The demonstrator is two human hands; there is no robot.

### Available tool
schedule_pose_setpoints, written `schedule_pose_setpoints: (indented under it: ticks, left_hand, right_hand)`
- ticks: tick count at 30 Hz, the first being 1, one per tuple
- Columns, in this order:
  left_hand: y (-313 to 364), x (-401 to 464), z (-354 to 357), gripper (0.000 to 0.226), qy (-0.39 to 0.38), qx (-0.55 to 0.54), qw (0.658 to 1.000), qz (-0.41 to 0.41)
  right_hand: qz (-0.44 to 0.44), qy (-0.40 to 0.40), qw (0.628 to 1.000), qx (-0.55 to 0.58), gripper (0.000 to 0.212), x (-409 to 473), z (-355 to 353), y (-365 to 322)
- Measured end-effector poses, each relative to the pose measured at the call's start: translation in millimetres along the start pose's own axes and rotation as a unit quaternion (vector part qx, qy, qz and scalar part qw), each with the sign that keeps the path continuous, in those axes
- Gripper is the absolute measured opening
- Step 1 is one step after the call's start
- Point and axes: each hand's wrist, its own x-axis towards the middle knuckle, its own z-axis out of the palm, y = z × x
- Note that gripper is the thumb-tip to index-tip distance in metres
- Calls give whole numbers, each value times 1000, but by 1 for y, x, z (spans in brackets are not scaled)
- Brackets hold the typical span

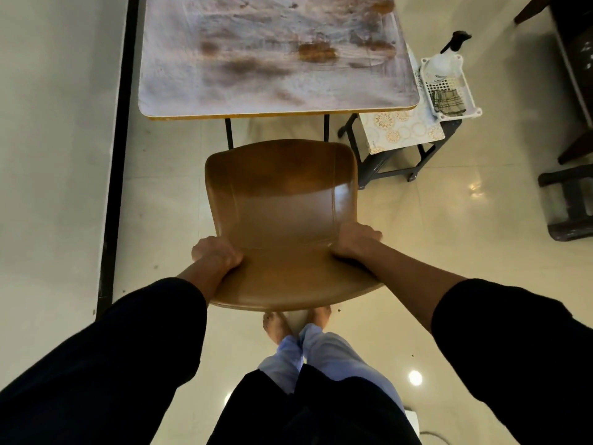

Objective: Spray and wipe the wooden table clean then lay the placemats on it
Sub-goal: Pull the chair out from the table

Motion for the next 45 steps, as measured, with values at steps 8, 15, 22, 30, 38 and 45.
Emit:
schedule_pose_setpoints:
  ticks: [8,15,22,30,38,45]
  left_hand:
    - [11,-63,7,43,-38,-34,947,317]
    - [-24,-113,33,89,127,91,895,418]
    - [-33,-113,47,63,216,67,883,412]
    - [-31,-121,49,65,224,38,888,400]
    - [-38,-128,53,63,198,26,899,391]
    - [-45,-132,62,64,191,18,904,382]
  right_hand:
    - [-328,-64,942,19,71,-89,3,-14]
    - [-314,56,936,-150,82,-123,22,21]
    - [-279,172,933,-146,59,-131,36,26]
    - [-257,198,938,-117,60,-139,41,22]
    - [-253,195,941,-117,60,-149,50,21]
    - [-250,180,943,-122,60,-156,57,20]
